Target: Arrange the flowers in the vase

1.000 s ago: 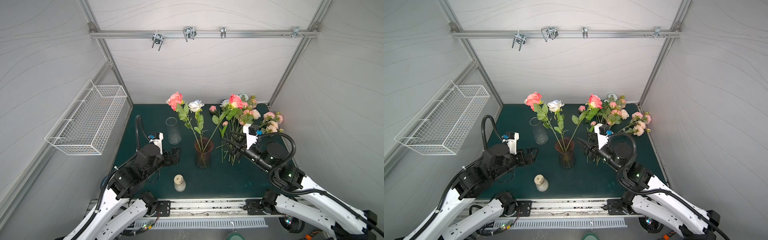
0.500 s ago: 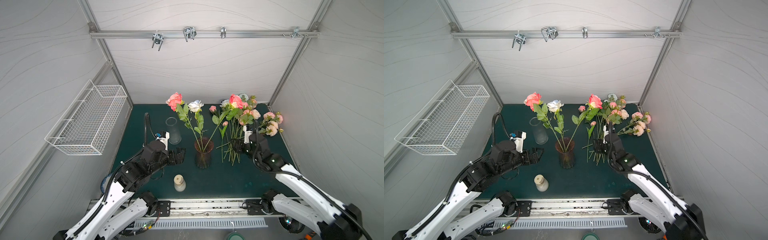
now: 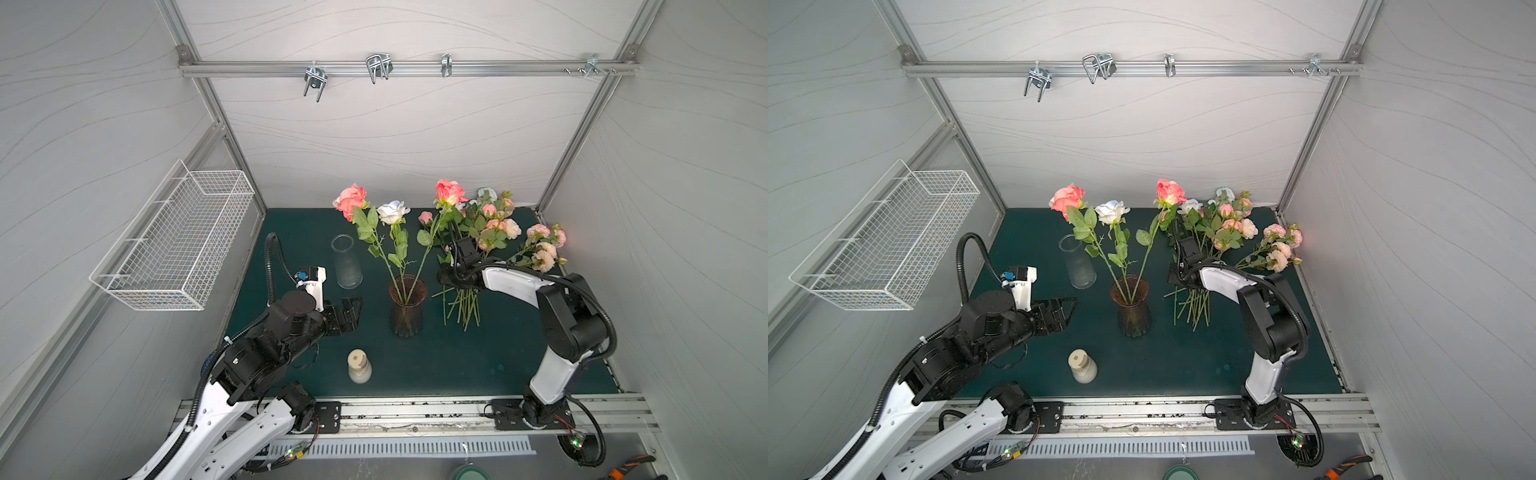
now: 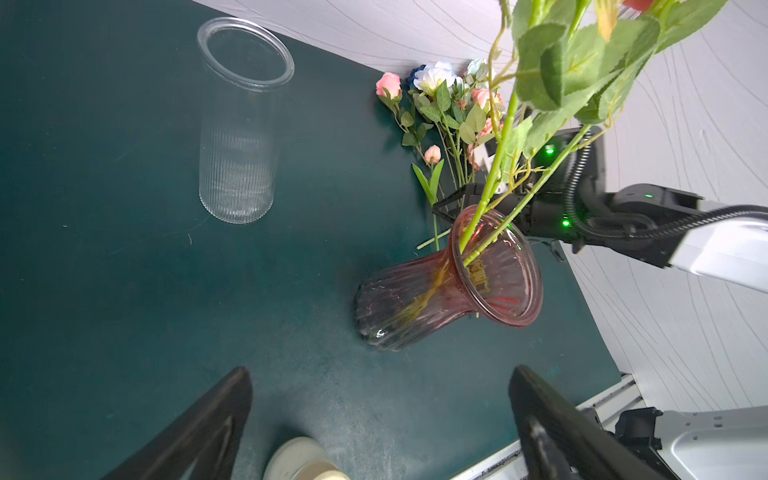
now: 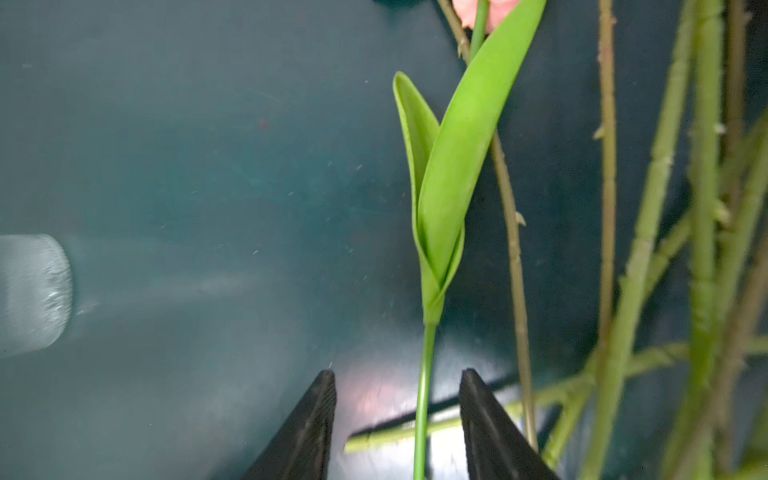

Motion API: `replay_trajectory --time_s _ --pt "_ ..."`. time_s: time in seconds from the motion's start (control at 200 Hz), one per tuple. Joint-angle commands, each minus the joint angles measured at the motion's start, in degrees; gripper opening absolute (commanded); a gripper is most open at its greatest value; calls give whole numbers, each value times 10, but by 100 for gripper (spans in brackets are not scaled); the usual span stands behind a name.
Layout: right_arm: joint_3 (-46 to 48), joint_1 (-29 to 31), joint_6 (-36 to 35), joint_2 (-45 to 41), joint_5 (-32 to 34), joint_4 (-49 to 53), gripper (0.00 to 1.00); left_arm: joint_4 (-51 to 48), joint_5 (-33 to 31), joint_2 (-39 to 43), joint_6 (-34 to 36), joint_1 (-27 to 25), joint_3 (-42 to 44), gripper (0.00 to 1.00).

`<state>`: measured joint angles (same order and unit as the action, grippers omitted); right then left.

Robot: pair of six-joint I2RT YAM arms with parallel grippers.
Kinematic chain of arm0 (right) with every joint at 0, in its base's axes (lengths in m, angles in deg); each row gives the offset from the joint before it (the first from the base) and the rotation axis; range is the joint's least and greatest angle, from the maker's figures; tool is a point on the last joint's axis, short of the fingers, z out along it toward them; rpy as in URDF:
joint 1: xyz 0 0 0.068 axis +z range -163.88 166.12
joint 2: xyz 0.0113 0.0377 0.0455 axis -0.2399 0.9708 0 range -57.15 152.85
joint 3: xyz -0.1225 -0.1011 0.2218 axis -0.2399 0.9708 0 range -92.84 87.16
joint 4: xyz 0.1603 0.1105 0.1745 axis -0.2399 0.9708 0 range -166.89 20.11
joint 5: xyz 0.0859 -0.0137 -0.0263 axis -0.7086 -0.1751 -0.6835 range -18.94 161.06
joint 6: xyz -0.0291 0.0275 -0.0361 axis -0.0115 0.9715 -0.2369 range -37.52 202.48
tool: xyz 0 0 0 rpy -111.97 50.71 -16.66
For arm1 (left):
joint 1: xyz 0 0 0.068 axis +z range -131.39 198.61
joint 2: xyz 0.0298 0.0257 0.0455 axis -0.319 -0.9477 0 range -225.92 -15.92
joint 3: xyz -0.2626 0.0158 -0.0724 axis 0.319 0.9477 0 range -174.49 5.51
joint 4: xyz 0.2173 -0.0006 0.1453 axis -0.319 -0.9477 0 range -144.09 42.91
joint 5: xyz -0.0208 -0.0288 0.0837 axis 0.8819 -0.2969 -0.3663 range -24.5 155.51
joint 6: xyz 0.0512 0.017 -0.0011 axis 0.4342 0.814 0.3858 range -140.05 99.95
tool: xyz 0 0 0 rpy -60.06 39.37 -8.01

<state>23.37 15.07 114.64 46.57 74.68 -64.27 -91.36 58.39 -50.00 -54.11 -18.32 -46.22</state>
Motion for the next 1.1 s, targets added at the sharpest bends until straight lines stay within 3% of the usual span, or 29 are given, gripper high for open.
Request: replay_trajectory --time_s 0.0,0.135,0.34,0.455,0.735,0.94,1.096 --pt "-28 0 4 34 14 12 49 -4 -22 10 7 -2 4 99" --pt "-47 0 4 68 27 28 43 -6 -26 11 10 -2 4 99" --pt "-31 -3 7 65 38 16 19 -6 -28 11 11 -2 5 99" --pt "8 -6 -10 18 21 -44 9 -6 -28 12 10 -2 5 99" --pt "143 -28 -21 -197 17 -149 0 3 -18 33 6 -2 -9 99" --pt "214 -58 37 -389 84 -82 0 17 5 37 2 -2 -27 99" --pt "243 -71 35 -577 110 -50 0 34 27 40 3 -2 -39 99"
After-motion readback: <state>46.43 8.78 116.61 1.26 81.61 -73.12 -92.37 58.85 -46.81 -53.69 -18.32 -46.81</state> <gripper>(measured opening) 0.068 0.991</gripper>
